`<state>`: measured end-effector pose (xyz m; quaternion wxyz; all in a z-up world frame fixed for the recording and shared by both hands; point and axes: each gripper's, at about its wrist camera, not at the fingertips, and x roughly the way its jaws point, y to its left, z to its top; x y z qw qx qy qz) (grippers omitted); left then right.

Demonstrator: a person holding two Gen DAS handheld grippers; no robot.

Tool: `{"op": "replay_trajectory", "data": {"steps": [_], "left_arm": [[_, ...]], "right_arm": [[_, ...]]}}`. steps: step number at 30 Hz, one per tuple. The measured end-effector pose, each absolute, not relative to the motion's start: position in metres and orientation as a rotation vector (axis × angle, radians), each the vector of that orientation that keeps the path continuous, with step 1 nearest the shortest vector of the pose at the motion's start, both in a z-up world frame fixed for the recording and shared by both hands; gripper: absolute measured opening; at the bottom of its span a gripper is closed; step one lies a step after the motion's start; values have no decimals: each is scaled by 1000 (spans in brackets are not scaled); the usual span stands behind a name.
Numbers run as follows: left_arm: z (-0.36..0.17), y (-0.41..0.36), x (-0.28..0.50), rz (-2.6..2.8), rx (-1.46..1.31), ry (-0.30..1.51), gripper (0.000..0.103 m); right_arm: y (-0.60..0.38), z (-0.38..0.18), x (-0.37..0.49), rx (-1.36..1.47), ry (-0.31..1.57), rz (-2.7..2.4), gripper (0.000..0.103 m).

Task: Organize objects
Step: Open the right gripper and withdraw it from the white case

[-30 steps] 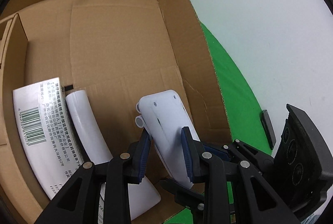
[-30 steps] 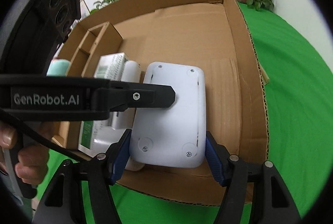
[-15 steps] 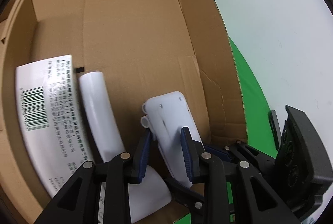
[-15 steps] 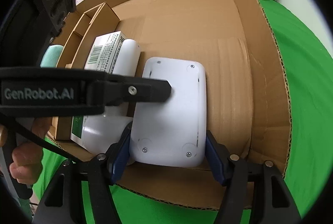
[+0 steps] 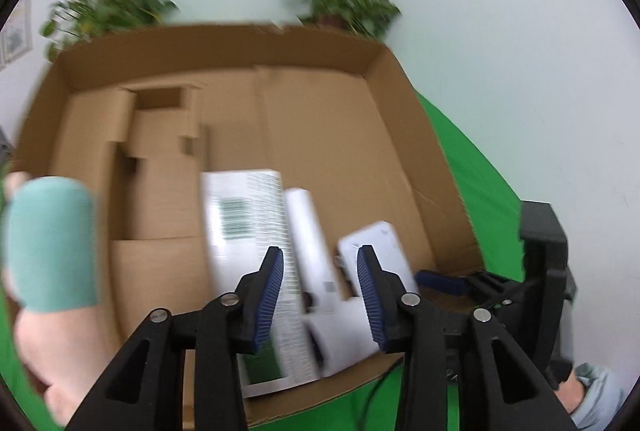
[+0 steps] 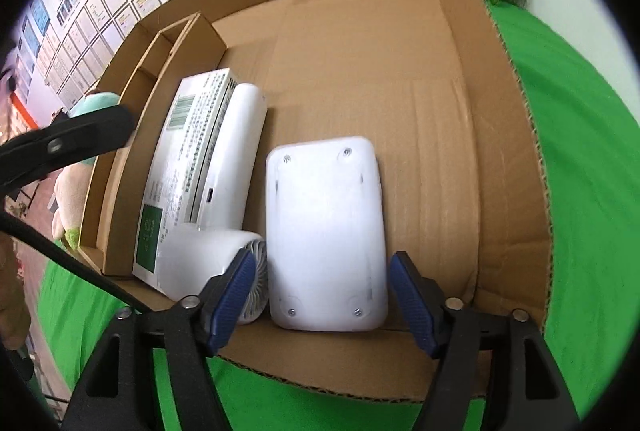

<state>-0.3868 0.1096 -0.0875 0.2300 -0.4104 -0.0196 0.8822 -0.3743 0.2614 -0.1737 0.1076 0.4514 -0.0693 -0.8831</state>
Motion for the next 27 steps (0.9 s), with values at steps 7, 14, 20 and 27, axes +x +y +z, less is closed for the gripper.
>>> {"op": "replay_trajectory", "data": {"steps": [7, 14, 20, 27], "left_arm": [[-59, 38, -349, 2695, -932, -44, 80], [-84, 9, -311, 2902, -833, 64, 95], [-126, 16, -316, 2968, -823, 96, 96], [-149, 32, -326, 3022, -768, 174, 102]], "right_arm": [[244, -136, -350, 1048, -114, -2723, 102], [225, -144, -332, 813, -128, -2913, 102], [211, -150, -321, 753, -71, -3000, 102], [196, -160, -310, 736, 9, -3003, 102]]}}
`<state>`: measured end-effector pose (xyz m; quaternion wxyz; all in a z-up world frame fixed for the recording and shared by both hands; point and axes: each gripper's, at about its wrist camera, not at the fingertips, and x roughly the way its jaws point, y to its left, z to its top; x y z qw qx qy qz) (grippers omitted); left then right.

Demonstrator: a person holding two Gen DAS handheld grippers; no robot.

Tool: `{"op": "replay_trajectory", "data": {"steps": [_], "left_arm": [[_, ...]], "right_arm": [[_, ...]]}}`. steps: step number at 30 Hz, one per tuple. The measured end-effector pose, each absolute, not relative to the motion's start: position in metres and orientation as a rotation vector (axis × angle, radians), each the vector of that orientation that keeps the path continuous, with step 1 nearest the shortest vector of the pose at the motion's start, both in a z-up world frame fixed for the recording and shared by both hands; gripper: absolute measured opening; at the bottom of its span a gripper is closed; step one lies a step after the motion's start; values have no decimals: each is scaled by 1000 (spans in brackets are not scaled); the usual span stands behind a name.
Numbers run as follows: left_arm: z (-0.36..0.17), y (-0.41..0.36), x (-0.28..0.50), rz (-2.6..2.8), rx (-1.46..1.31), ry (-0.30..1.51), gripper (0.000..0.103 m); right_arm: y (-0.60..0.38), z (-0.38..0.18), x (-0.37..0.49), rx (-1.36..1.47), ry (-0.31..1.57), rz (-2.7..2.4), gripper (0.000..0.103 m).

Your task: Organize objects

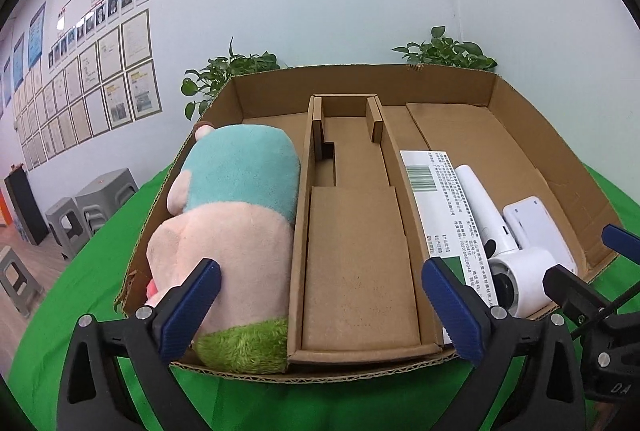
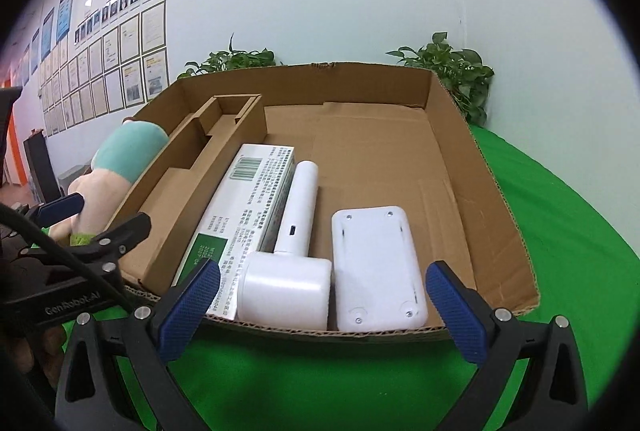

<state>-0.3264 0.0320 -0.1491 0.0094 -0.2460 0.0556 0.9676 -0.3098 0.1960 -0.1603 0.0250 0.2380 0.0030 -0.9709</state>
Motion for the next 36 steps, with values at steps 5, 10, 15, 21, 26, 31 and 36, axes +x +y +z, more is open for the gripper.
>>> {"op": "replay_trajectory", "data": {"steps": [5, 10, 15, 21, 26, 31, 36], "left_arm": [[-155, 38, -327, 3045, -758, 230, 102], [-158, 44, -335, 3055, -812, 306, 102], [-161, 49, -341, 3054, -831, 355, 103], [-163, 53, -345, 3050, -831, 357, 103], [-164, 54, -346, 3051, -831, 357, 103], [-164, 54, -346, 3052, -831, 357, 103], [-165, 54, -347, 3052, -831, 356, 103]], "right_arm": [[202, -165, -316, 801, -29, -3013, 102], [205, -169, -324, 873, -30, -3023, 103], [201, -172, -326, 909, 17, -3029, 103], [200, -174, -326, 922, 39, -3018, 103], [200, -174, -326, 925, 40, -3012, 103], [200, -174, -326, 925, 41, -3012, 103], [200, -174, -326, 925, 41, -3012, 103]]}}
